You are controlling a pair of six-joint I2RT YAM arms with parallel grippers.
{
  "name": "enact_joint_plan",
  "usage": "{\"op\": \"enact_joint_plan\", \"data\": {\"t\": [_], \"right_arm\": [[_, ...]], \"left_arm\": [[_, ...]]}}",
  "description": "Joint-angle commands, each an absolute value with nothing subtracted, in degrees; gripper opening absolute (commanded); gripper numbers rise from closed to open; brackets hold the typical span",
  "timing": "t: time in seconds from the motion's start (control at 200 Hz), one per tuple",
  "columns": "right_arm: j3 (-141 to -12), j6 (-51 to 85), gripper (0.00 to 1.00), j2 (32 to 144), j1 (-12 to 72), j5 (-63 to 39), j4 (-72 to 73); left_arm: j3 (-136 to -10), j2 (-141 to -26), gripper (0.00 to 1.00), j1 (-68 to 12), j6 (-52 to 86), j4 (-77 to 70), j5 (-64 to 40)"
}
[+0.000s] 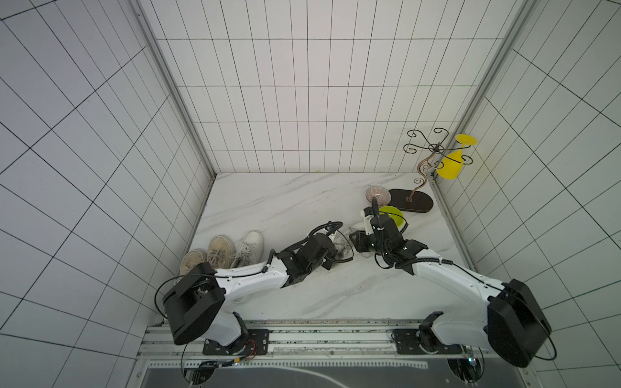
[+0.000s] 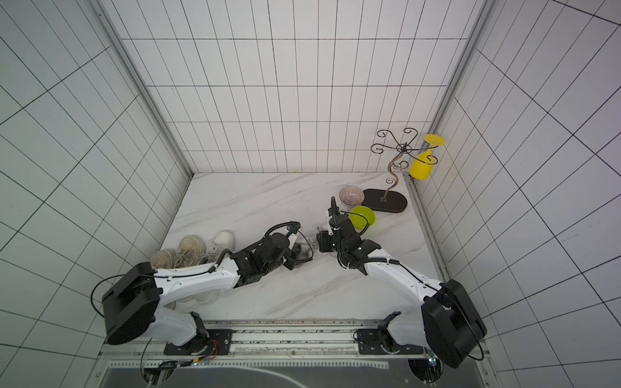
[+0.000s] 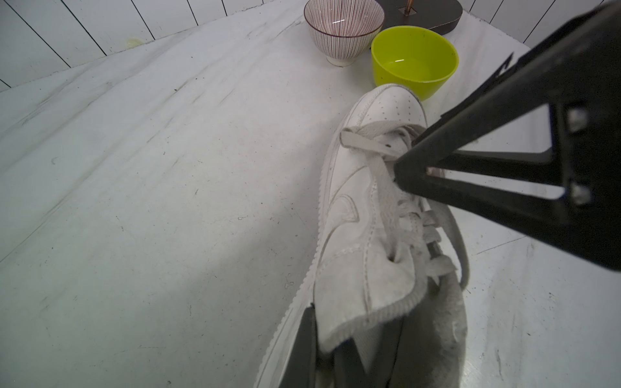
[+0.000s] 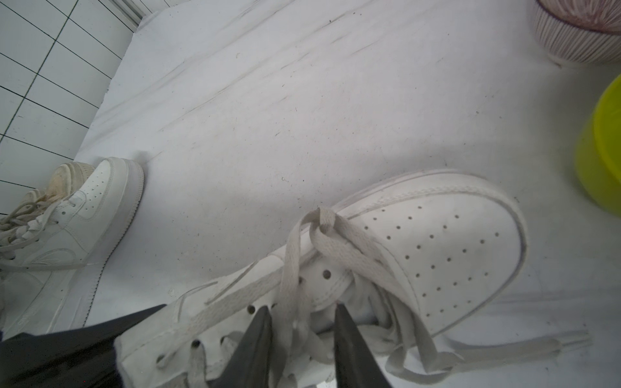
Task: Remove the insole from the shoe
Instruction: Untie the shoelace on the shoe.
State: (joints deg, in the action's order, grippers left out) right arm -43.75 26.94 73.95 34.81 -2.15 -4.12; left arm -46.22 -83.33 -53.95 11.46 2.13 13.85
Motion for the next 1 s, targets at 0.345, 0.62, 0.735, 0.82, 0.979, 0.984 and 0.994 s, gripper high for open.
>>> {"op": "enact_joint_plan", "data": {"t": [0.345, 0.62, 0.735, 0.82, 0.979, 0.984, 0.994], "right_arm": [[-46.28, 27.18, 0.09, 71.47, 36.85, 6.15, -10.32], [-45.56, 30.14, 0.14, 73.48, 36.91, 0.62, -7.2], [-46.08, 31.76, 0.2, 76.13, 36.91, -0.44, -8.0], [-46.12, 32.49, 0.22, 78.25, 36.92, -1.84, -8.06], [-46.56, 33.41, 0.3, 79.9, 36.91, -1.18, -8.52], [-46.57, 33.49, 0.3, 79.98, 36.91, -1.08, -8.61], [-46.64, 33.6, 0.31, 80.09, 36.91, -0.77, -8.83]], "left_arm": [[-48.98, -82.05, 0.0, -53.97, 11.87, -4.74, 19.6], [-48.69, -81.56, 0.0, -53.97, 12.19, -5.14, 18.75], [-48.13, -80.74, 0.0, -53.96, 12.17, -5.79, 18.27], [-47.4, -79.96, 0.0, -53.97, 12.04, -6.77, 17.6], [-46.86, -79.47, 0.0, -53.96, 11.79, -7.67, 16.36], [-46.85, -79.42, 0.0, -53.96, 11.74, -7.7, 16.36], [-46.78, -79.4, 0.0, -54.01, 11.72, -7.73, 16.28]]}}
